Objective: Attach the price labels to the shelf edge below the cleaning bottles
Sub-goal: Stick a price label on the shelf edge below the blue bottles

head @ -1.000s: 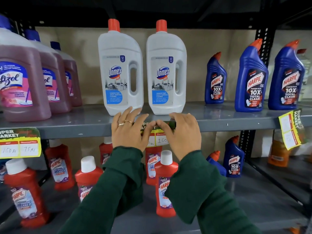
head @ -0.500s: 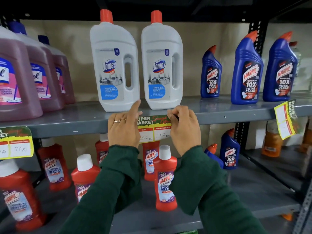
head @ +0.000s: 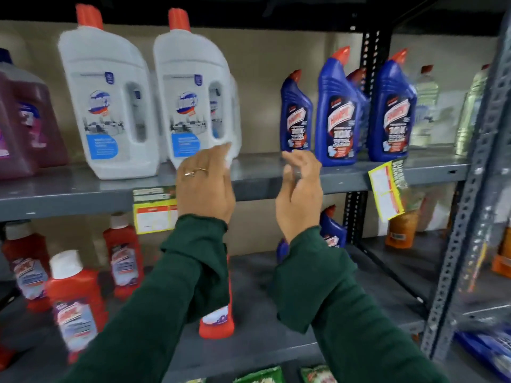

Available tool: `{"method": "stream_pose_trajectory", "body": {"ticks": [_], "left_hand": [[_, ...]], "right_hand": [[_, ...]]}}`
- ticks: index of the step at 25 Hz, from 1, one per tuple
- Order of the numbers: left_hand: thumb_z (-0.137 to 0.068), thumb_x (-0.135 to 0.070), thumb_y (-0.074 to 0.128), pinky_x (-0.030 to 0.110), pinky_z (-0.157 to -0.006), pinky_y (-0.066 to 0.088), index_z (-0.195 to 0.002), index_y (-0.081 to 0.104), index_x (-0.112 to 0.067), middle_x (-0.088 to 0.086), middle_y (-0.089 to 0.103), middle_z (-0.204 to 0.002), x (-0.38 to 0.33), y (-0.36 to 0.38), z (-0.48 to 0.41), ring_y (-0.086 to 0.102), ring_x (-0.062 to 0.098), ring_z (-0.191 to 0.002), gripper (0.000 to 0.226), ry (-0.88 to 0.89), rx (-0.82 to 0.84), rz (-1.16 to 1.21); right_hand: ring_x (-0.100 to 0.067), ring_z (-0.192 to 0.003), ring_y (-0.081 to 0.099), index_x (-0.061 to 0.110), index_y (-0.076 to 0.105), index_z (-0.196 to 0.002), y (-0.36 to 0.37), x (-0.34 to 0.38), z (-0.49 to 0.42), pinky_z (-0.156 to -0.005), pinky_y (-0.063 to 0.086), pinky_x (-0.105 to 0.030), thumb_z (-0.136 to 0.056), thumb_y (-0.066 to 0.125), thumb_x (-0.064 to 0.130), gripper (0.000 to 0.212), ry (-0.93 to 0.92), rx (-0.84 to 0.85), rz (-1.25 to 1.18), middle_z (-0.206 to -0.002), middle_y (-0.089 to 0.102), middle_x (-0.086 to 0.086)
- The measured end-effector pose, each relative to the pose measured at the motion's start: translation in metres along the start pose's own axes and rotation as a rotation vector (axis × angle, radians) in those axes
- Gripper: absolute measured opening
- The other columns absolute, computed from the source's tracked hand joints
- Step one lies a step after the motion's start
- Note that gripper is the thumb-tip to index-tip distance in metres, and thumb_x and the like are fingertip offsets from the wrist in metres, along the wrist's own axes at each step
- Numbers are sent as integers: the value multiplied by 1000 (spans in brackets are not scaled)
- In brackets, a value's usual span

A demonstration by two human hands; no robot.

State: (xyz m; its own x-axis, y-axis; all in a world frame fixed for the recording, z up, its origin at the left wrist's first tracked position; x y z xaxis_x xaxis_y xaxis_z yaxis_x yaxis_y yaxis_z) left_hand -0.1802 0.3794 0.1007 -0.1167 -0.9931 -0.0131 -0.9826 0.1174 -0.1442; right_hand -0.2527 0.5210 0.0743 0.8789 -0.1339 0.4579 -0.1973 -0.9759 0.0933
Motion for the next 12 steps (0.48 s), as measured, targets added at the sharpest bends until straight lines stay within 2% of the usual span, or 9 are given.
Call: {"method": "stream_pose_trajectory", "body": {"ticks": [1, 2, 4, 6, 8, 9, 12], "left_hand": [[-84, -9, 38, 49, -81, 44, -109, 57, 1, 25, 66, -97, -23, 18, -2, 60, 39, -88, 33, 31, 45, 17], [-85, -14, 36, 48, -82, 44, -109, 57, 1, 23, 67, -98, -44, 37, -3, 60, 38, -88, 34, 55, 97, 27], [-87, -20, 39, 50, -86, 42, -106, 58, 2, 23, 67, -100, -81, 72, 0, 60, 37, -91, 35, 70, 185, 25], [-87, -20, 51, 53, -90, 39, -105, 58, 4, 24, 67, -102, -110, 103, 7, 60, 38, -93, 31, 49, 245, 16], [-85, -20, 59, 52, -90, 39, -103, 59, 4, 23, 67, -100, -125, 123, 14, 60, 37, -93, 30, 18, 283, -35], [-86, -23, 57, 51, -87, 40, -102, 60, 2, 22, 68, -98, -128, 128, 16, 60, 37, -90, 30, 17, 278, -75], [-88, -32, 45, 46, -81, 41, -96, 62, -3, 19, 70, -90, -126, 131, 17, 61, 35, -83, 35, 6, 228, -159]], "right_hand": [[-15, -104, 47, 6, 47, -113, -25, -12, -6, -93, 32, -11, -90, 46, 4, 23, -1, -96, 38, -112, 52, -7], [-21, -110, 44, 4, 44, -117, -49, -26, -12, -98, 31, -17, -90, 47, 5, 27, 27, -185, 80, -117, 50, -14], [-34, -120, 35, 2, 38, -123, -91, -58, -21, -104, 28, -40, -89, 49, 7, 36, 151, -300, 167, -127, 43, -23], [-41, -126, 25, -1, 32, -126, -124, -92, -29, -107, 17, -51, -88, 51, 8, 43, 324, -341, 276, -134, 35, -27], [-40, -129, 21, 0, 28, -129, -147, -124, -32, -106, 11, -47, -88, 52, 12, 48, 526, -306, 361, -138, 30, -26], [-38, -129, 23, 1, 27, -130, -153, -136, -31, -104, 13, -45, -89, 52, 15, 50, 597, -259, 373, -138, 31, -25], [-33, -117, 43, 4, 35, -128, -160, -158, -26, -97, 33, -39, -89, 55, 18, 46, 652, -124, 222, -127, 46, -19]]}}
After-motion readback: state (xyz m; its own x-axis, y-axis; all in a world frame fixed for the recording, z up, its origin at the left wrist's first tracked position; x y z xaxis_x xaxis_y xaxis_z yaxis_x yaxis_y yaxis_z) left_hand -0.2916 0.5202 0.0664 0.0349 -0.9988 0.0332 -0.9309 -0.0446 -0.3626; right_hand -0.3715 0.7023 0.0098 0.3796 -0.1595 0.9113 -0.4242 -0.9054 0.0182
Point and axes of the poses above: each hand's wrist, its own z-axis away from the middle knuckle, its own y-axis out of the palm, x = y × z, the point moved 8 cm from there along -z, towards the middle knuckle
